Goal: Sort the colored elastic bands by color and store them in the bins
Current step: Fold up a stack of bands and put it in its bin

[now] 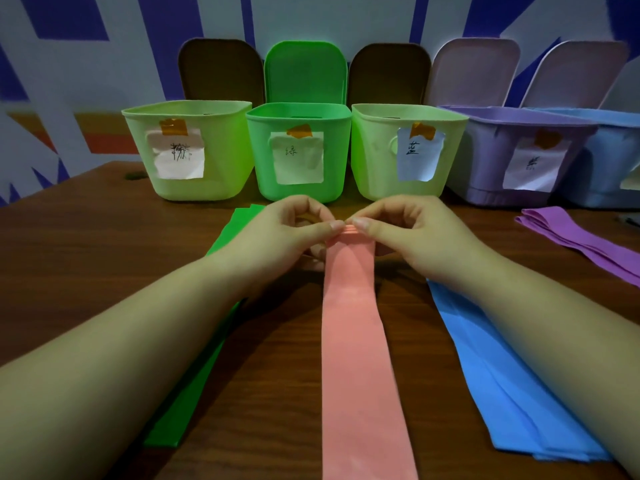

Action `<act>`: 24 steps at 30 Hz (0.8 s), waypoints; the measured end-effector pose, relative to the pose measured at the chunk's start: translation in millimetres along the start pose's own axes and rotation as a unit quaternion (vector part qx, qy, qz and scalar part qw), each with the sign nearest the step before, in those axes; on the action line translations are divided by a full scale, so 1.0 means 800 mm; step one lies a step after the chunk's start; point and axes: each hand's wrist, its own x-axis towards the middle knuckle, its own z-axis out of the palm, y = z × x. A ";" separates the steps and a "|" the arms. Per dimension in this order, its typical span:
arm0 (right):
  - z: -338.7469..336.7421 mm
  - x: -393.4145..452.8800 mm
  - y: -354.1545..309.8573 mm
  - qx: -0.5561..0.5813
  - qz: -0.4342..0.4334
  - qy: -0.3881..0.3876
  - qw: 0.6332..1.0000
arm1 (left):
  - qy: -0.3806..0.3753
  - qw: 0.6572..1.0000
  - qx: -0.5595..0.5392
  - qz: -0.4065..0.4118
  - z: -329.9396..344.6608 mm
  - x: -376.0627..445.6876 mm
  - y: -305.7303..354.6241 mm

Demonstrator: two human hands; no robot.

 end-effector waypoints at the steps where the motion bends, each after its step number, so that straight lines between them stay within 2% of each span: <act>1: -0.001 0.000 0.001 0.007 0.006 0.002 1.000 | 0.002 1.000 0.002 0.004 0.000 -0.001 0.000; 8: 0.002 0.002 0.009 0.016 0.049 0.009 0.999 | 0.017 0.999 0.023 0.041 -0.003 0.000 -0.006; 13: -0.002 0.000 0.008 0.034 0.068 -0.010 0.997 | 0.013 0.998 0.046 0.034 -0.005 0.000 -0.007; 21: -0.001 -0.003 0.001 0.131 0.104 -0.038 0.985 | 0.017 0.998 0.050 0.040 -0.004 -0.002 -0.005; 24: 0.003 -0.002 0.003 0.089 0.104 -0.042 0.990 | 0.018 0.998 0.052 0.036 -0.004 -0.002 -0.005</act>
